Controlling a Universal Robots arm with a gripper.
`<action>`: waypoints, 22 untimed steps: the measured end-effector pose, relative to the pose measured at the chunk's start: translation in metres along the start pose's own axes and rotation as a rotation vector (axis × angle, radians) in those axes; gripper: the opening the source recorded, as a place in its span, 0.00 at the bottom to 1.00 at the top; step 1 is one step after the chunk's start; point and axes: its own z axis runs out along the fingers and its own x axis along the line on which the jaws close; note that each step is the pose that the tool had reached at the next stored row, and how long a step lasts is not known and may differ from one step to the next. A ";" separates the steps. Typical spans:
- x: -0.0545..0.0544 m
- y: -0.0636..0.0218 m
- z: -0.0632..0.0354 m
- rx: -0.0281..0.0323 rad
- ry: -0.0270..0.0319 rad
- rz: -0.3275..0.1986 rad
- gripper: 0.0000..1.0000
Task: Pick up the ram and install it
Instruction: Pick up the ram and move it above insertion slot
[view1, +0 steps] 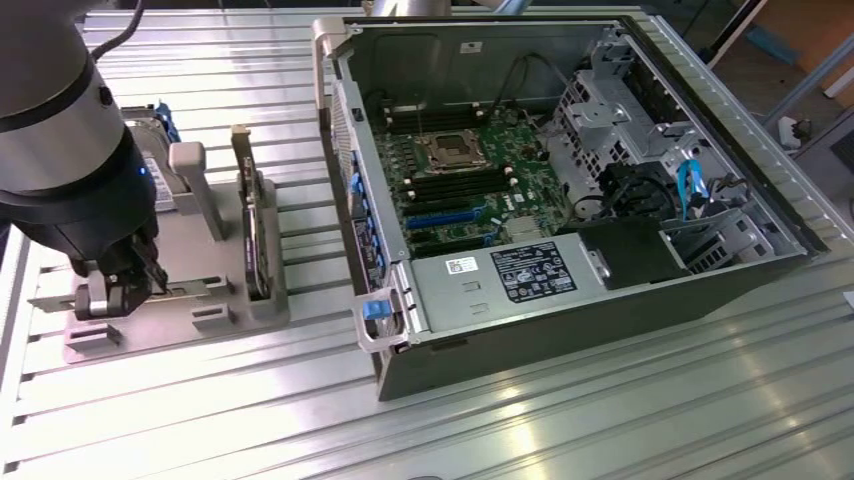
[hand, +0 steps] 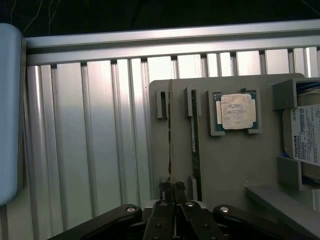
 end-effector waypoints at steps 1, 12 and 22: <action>0.000 0.0001 -0.0022 0.0000 0.0000 0.000 0.12; 0.000 0.0009 -0.0258 0.0000 0.0000 0.000 0.12; -0.001 0.0017 -0.0502 0.0000 0.0000 0.000 0.12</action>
